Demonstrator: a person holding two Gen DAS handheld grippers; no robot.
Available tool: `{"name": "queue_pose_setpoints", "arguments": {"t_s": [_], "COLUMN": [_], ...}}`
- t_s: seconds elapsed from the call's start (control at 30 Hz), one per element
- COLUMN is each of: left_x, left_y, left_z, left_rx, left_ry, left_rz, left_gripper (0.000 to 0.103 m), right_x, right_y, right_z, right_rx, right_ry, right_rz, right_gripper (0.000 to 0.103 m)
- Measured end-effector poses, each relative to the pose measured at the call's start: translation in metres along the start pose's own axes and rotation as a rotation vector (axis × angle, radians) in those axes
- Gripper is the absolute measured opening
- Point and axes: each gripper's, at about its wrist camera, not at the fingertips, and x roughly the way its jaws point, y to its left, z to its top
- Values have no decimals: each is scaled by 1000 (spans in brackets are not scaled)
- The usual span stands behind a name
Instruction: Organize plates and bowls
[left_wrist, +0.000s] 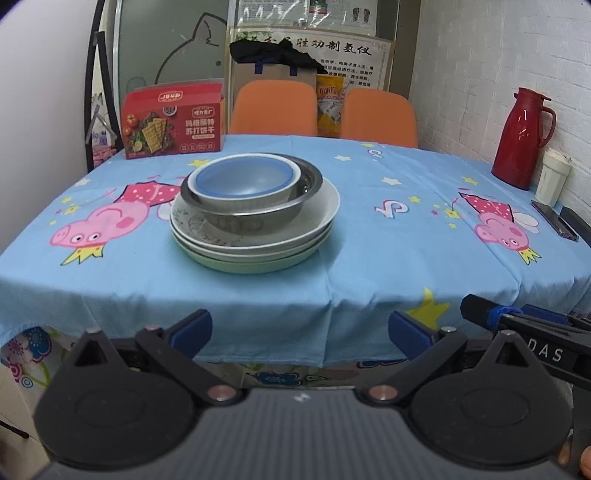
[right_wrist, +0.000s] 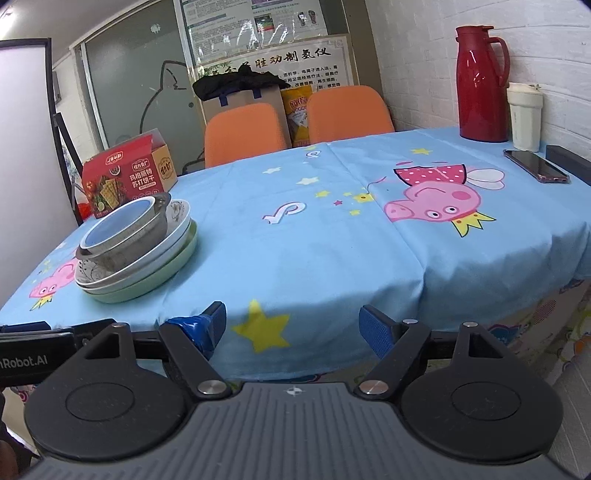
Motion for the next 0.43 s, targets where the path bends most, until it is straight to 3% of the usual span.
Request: {"name": "queue_pose_setpoints", "arguments": {"t_s": [0.2,0.43], "left_x": [-4,-4], "left_y": [-7,-2], "left_z": [-4,-7], "left_rx": [33,5], "left_ry": [-9,-20], "left_rz": [5,-18], "left_gripper": [101,101], "right_x": [-14,-13], "right_y": [2,0], "right_z": [-3,-5], "right_rx": [-21,-7], "right_ry": [-45,-41], "right_rz": [-9,3], "right_gripper": [66,67]}}
